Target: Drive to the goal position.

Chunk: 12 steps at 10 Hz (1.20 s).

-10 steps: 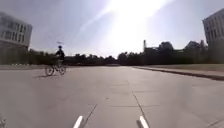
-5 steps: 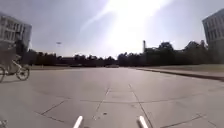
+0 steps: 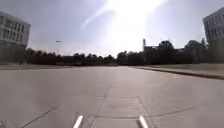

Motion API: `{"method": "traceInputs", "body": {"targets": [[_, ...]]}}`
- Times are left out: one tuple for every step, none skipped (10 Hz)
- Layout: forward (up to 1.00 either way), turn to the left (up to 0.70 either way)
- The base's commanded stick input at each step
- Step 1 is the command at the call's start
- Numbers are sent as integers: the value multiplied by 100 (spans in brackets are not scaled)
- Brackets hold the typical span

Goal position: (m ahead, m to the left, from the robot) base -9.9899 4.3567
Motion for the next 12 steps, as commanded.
{"method": "traceInputs", "body": {"targets": [[84, 0], [84, 0], [84, 0], [84, 0], [84, 0], [87, 0], [87, 0], [87, -1], [87, -14], [87, -29], [87, -34], [87, -15]]}}
